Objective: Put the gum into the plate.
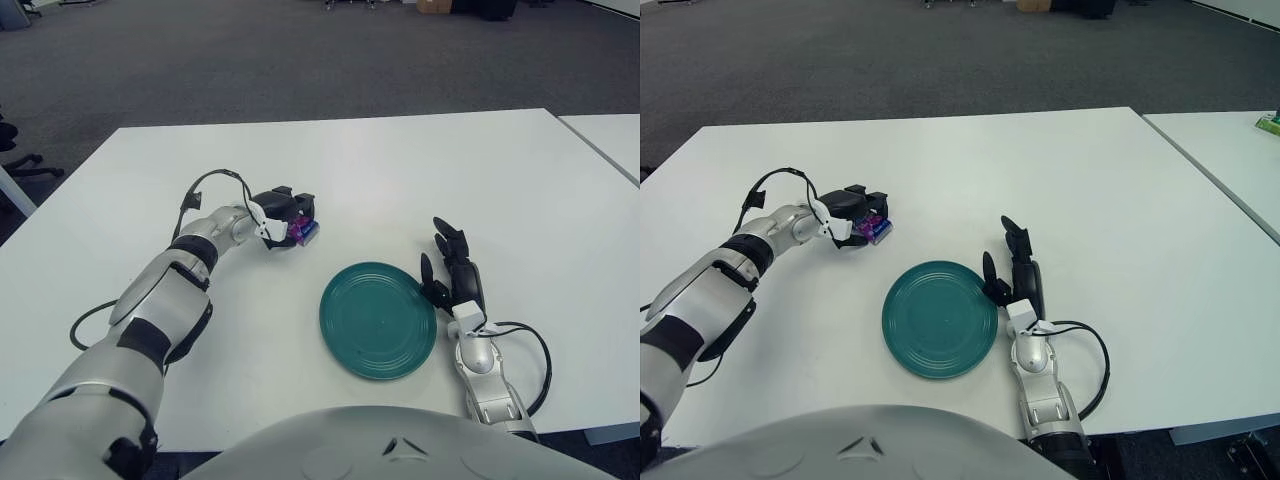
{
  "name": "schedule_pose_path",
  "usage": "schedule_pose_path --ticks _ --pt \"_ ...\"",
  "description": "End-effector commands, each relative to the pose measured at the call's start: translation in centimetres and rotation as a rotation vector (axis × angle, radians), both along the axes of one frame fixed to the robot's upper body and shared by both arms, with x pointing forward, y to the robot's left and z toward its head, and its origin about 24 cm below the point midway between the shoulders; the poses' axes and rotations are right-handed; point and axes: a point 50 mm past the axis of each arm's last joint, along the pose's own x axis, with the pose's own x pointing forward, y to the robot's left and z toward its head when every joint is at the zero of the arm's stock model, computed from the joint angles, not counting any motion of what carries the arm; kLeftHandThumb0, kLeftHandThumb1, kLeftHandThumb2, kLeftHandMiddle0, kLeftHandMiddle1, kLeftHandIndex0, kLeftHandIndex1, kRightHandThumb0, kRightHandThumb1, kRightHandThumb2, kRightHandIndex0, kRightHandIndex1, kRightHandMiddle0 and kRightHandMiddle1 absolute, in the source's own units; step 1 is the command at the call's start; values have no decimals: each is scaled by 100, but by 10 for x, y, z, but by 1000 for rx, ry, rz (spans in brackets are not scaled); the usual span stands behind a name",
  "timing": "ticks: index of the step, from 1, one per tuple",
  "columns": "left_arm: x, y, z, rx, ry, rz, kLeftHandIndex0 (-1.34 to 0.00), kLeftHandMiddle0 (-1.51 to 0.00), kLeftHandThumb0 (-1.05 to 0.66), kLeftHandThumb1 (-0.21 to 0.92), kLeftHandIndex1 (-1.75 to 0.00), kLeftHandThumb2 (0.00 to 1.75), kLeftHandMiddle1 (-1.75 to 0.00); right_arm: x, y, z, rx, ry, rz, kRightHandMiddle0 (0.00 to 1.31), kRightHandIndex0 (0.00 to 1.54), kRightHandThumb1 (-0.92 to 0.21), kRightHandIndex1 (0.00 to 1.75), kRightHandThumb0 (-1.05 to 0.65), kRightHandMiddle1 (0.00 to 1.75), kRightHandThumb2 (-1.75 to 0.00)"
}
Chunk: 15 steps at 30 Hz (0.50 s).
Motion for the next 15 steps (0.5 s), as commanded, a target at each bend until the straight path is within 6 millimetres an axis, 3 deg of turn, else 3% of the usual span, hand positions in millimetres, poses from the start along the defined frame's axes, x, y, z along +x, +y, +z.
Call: schedule_pose_path --ticks 1,6,15 --pt "-1 8 -3 -73 -7 88 -60 -62 -1 23 -174 135 -155 -25 -8 -35 2 196 -33 0 26 -92 0 -78 46 -81" --pt "8 11 17 -148 -88 101 -63 -74 0 15 -175 142 -149 -25 -8 -34 12 195 -36 0 23 -92 0 -77 44 -81" --pt "10 1 69 -350 -315 -40 -61 -75 0 13 -175 147 -155 -27 -8 -34 22 198 -44 0 22 -92 0 -76 48 -81"
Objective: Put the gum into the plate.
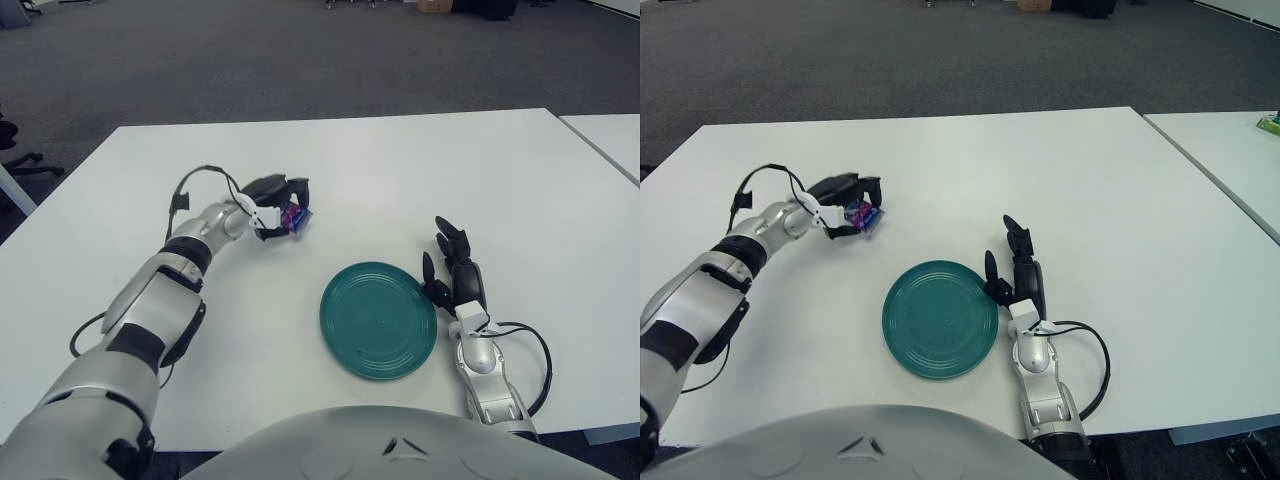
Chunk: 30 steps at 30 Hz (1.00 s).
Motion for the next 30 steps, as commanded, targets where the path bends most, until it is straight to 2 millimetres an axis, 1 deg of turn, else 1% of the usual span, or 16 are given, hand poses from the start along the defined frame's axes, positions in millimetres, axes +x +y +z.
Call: schedule_pose_path --ticks 1,5,11,15,17,19,25,27,30 --pt "0 -3 26 -86 -121 -53 -61 -75 0 13 -175 147 -155 -27 -6 -34 1 199 -38 0 22 -92 0 -75 49 -81" --pt "-7 -6 40 -147 -191 -101 -58 -75 0 14 -175 146 -159 -28 -7 -34 -14 205 -44 0 22 -92 0 -76 50 -81" --pt "-18 -11 55 -221 -217 -152 -55 -74 0 16 -175 146 -162 -31 -7 -35 -35 211 -54 0 24 -92 1 -77 52 -82" --pt "-37 -29 65 -256 -241 -238 -54 -74 0 16 -175 147 -163 -33 -7 -34 -42 209 -62 0 26 -92 2 -77 52 -81" --pt "-49 -42 69 -265 -245 -294 -54 -74 0 16 -175 147 -164 -34 -6 -33 -36 211 -63 0 27 -92 2 -76 51 -80" --pt "-56 -45 69 -276 -223 -327 -54 -75 0 15 -175 147 -163 -35 -6 -32 -26 213 -64 0 28 -92 2 -75 50 -79" --pt "-88 -70 63 -281 -148 -487 -55 -76 0 15 -175 147 -160 -33 -8 -30 18 213 -58 0 26 -92 1 -74 44 -79" --pt "-95 -76 61 -259 -133 -526 -56 -76 0 15 -175 146 -158 -32 -8 -29 29 210 -57 0 25 -92 1 -74 41 -80" --pt "-103 -79 58 -245 -79 -563 -57 -75 0 16 -175 144 -155 -32 -8 -28 39 206 -58 0 24 -92 0 -74 40 -81"
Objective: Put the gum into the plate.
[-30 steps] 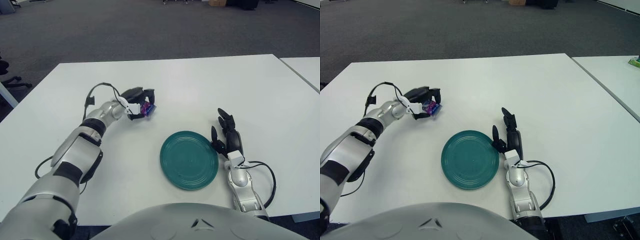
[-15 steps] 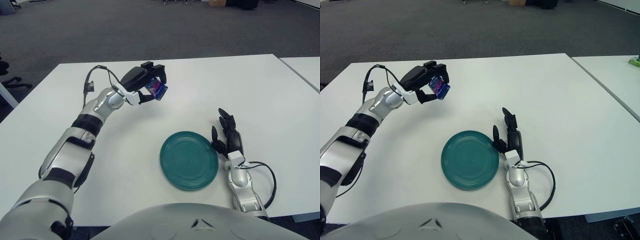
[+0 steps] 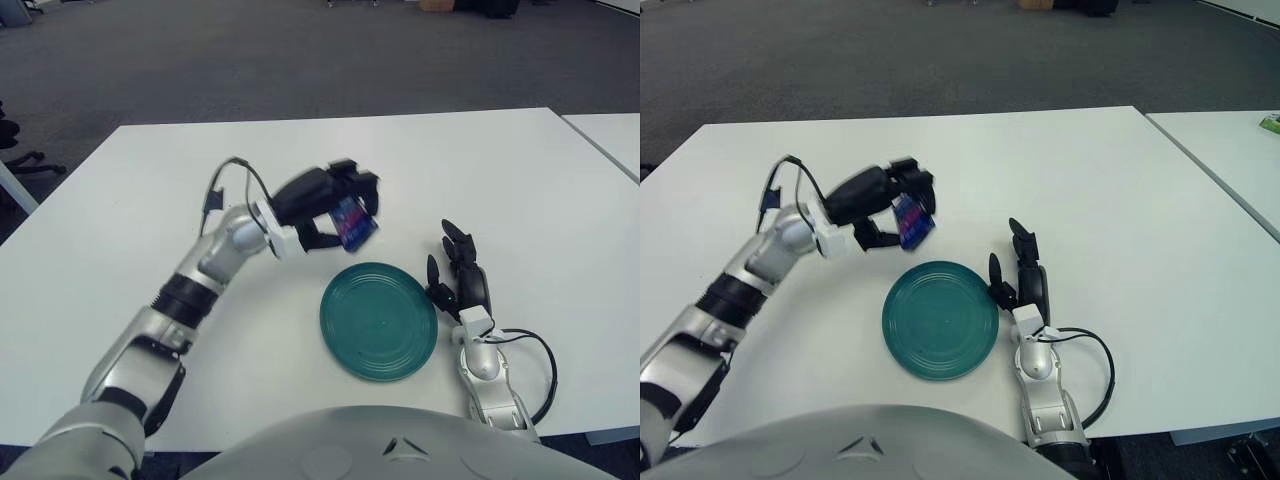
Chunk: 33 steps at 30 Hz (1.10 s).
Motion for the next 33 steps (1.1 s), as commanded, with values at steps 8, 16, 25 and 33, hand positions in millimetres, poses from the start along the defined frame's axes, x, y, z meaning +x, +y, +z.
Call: schedule_pose_path --ticks 8,16,25,33 --pt "-21 -8 -3 93 69 -143 -60 -75 0 18 -175 139 -147 -24 -5 -29 30 174 -47 0 25 -92 1 -74 44 -83" --pt "-27 -13 -6 158 63 -204 -60 -75 0 18 -175 139 -147 -25 -5 -28 23 171 -44 0 26 -92 1 -75 50 -84" --pt "-40 -22 -30 214 80 -252 -62 -73 0 18 -175 139 -147 -25 -7 -30 30 171 -50 0 26 -92 1 -73 52 -85" --pt "-39 -22 -37 267 112 -254 -44 -62 0 32 -175 127 -161 -25 -6 -29 49 163 -55 0 27 -92 1 -69 54 -85"
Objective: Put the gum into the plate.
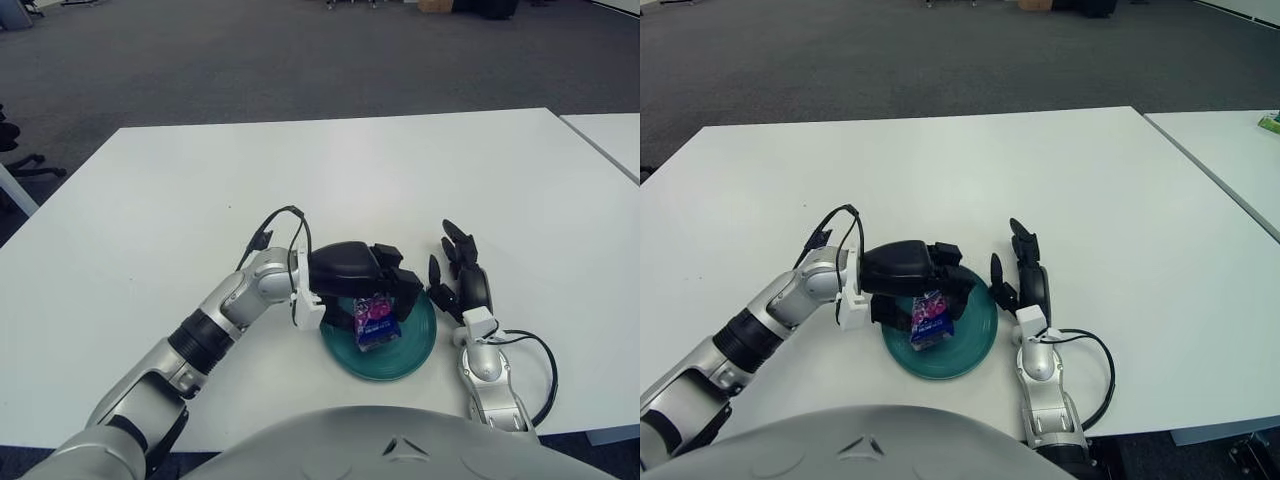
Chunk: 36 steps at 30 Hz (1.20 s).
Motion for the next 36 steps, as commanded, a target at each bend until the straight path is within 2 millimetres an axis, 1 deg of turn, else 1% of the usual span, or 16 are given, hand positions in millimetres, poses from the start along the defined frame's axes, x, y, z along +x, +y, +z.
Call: schedule_pose_path --ticks 1,5,6,7,8,9,10,12,13,14,16,19,23,28,30,36 --pt "3 2 -4 46 12 8 -38 -60 0 37 -175 123 -163 -23 -4 -29 25 171 -39 0 27 -92 1 -68 54 -85" --pt "3 2 -6 53 24 19 -29 -55 0 47 -173 110 -164 -23 -4 -28 23 168 -40 0 27 -92 1 -67 55 -84" --pt "3 2 -7 54 25 23 -18 -41 -19 48 -154 102 -144 -23 -3 -28 21 167 -40 0 27 -92 1 -67 55 -84" --pt "3 2 -7 55 25 26 -12 -31 -32 50 -142 95 -131 -22 -3 -28 20 167 -40 0 27 -92 1 -67 55 -84" --pt "3 2 -8 63 9 23 -9 -28 -36 50 -138 93 -126 -22 -2 -27 27 166 -39 0 27 -92 1 -66 55 -84" --pt "2 2 -8 68 -3 20 -6 -19 -57 60 -103 74 -91 -21 -2 -27 32 165 -38 0 28 -92 1 -66 55 -84" --pt "2 3 -8 72 -11 18 -4 -15 -70 71 -80 54 -65 -21 -1 -27 36 165 -38 0 28 -92 2 -65 55 -83" --pt "2 4 -7 88 -39 6 -2 -12 -82 81 -60 35 -40 -20 0 -26 53 166 -43 0 29 -92 2 -64 55 -83" --pt "2 5 -6 98 -56 -2 -1 -8 -90 85 -39 36 -26 -20 1 -26 64 167 -48 0 30 -92 2 -63 56 -82" --pt "1 5 -5 104 -68 -7 -1 -5 -95 88 -25 36 -16 -19 1 -26 72 167 -51 0 30 -92 2 -62 56 -82" --pt "1 8 -5 111 -86 -10 0 -2 -100 90 -13 39 -8 -19 3 -26 95 170 -60 0 31 -92 3 -62 57 -82" --pt "1 10 -5 99 -93 2 0 -1 -103 91 -4 43 -3 -19 5 -24 110 169 -67 0 31 -92 3 -62 58 -83" --pt "3 13 -5 56 -91 39 0 0 -104 92 -1 46 -1 -22 6 -24 110 166 -70 0 31 -92 2 -63 57 -85" --pt "10 18 -4 -50 -43 183 0 0 -105 92 0 46 0 -24 4 -25 104 169 -64 0 27 -92 0 -69 51 -88" --pt "13 21 -6 -87 9 244 0 0 -105 92 0 44 0 -24 4 -26 104 169 -65 0 27 -92 0 -71 50 -89" --pt "14 35 -21 -290 320 485 0 0 -105 92 0 44 0 -25 4 -26 108 175 -77 0 28 -92 1 -76 57 -88"
